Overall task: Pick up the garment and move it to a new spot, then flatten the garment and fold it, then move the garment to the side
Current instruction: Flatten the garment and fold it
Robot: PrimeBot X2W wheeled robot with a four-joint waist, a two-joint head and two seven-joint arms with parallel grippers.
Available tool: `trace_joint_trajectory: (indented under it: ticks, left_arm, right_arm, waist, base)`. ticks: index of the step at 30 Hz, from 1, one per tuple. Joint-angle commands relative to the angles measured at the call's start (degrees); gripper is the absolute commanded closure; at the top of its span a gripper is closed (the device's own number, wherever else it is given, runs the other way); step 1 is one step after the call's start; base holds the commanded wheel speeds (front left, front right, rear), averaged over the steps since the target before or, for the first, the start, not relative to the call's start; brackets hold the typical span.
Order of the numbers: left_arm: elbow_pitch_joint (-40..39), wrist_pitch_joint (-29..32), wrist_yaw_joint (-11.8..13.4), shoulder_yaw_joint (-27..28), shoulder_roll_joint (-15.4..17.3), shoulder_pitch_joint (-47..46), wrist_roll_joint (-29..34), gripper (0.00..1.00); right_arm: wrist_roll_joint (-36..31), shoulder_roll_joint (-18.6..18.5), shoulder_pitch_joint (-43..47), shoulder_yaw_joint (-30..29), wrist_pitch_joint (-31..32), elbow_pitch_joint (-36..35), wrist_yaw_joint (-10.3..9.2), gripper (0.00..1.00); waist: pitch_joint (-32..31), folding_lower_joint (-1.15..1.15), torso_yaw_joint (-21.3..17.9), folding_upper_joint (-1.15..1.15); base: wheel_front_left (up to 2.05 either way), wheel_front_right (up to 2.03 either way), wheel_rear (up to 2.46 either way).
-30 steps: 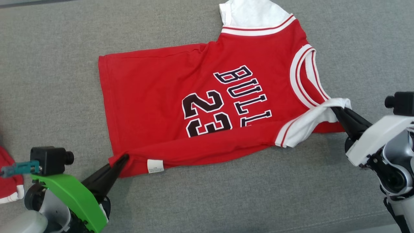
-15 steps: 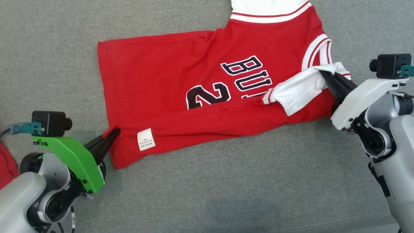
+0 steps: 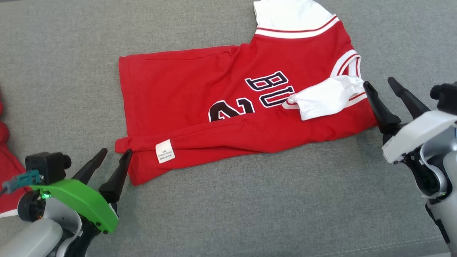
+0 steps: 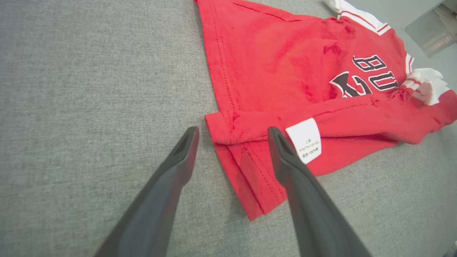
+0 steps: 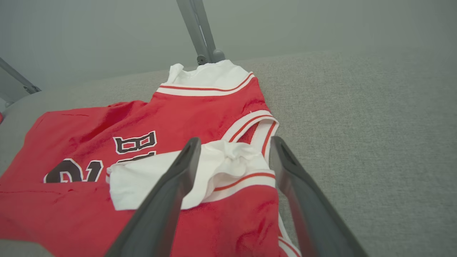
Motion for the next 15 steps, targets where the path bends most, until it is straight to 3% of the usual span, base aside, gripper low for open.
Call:
trace_joint_trajectory:
  ticks: [1, 6, 11, 15]
  left_arm:
    - [-0.78, -1.93, 0.71, 0.18, -0.01, 1.5, 1.33, 0.0]
    - [-2.14, -8.53, 2.22, -0.01, -2.47, 6.61, 3.62, 0.0]
    - [0.25, -10.62, 3.05, 1.22, -6.12, 10.88, 8.51, 0.0]
    - [1.06, -10.79, 2.18, 7.33, -11.15, 15.21, 14.35, 0.0]
  right_arm:
    - [-1.73, -0.8, 2.06, -0.61, -1.74, -1.18, 0.01, 0.0]
    - [-10.61, -1.12, 8.9, -4.12, -10.2, -5.27, 0.01, 0.0]
    - [-18.91, 2.81, 14.74, -7.95, -18.41, -7.35, 0.0, 0.0]
    - [-23.65, 7.09, 18.72, -10.61, -20.63, -8.33, 0.0, 0.0]
  waist:
    - [-1.67, 0.0, 0.54, 0.0]
    - [-4.78, 0.0, 1.0, 0.0]
    - [-7.91, 0.0, 1.0, 0.0]
    - [-10.62, 0.0, 0.81, 0.0]
  base:
    - [0.0, 0.0, 0.0]
    - [0.0, 0.0, 0.0]
    - [0.0, 0.0, 0.0]
    - [0.0, 0.0, 0.0]
